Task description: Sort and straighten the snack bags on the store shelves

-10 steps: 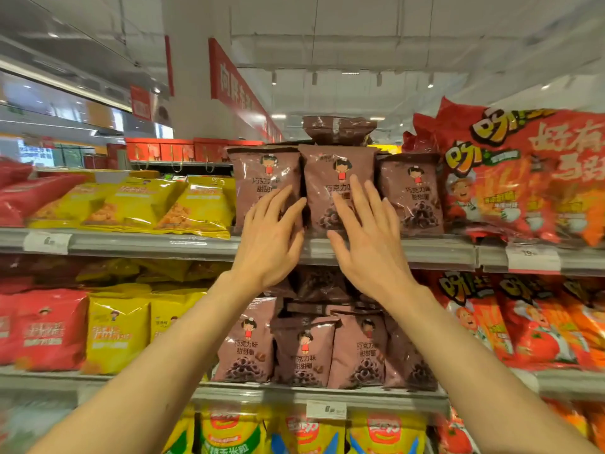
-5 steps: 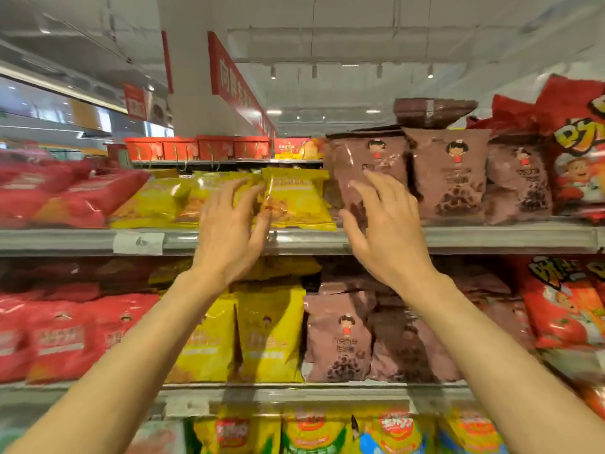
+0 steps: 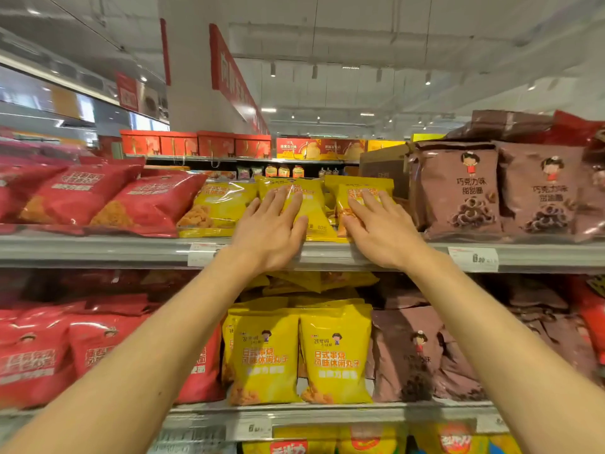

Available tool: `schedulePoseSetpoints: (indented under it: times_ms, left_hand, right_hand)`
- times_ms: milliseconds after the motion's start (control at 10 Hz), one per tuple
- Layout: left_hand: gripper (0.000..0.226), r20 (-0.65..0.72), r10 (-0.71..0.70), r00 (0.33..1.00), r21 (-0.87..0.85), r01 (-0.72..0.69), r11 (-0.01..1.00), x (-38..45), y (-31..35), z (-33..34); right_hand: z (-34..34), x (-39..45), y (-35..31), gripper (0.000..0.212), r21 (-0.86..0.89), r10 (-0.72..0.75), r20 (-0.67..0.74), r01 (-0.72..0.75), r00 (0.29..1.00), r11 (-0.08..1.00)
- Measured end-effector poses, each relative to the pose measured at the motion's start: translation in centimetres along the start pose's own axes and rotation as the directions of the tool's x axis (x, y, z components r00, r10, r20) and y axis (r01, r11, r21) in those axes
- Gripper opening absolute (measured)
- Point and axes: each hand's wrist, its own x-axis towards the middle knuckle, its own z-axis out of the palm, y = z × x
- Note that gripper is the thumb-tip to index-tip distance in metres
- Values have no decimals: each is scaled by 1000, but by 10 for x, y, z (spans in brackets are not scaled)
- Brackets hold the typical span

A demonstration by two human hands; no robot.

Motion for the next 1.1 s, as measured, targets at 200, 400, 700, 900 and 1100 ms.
schedulePoseSetpoints:
  times_ms: [200, 400, 700, 900, 1100]
  left_hand:
    - [60, -71, 24, 997, -58, -28, 998, -8, -3, -6]
    - [64, -159, -225, 961, -42, 221, 974, -33, -60, -12]
    - [70, -175, -231, 957, -72, 222, 972, -39, -67, -7]
    - [73, -282, -146, 948, -174, 99, 980, -55, -57, -4]
    - [62, -308, -36, 951, -252, -45, 967, -89, -32, -9]
  right_hand:
    - [-2, -4, -7, 61, 3, 31, 1, -31, 1000, 1000]
    - [8, -2, -42, 67, 22, -31, -54, 32, 998, 999]
    - [14, -3, -50, 69, 22, 13, -113, -11, 993, 1000]
    - [24, -32, -47, 76, 87, 21, -250, 1, 968, 996]
    - [14, -71, -42, 77, 175, -12, -325, 73, 946, 982]
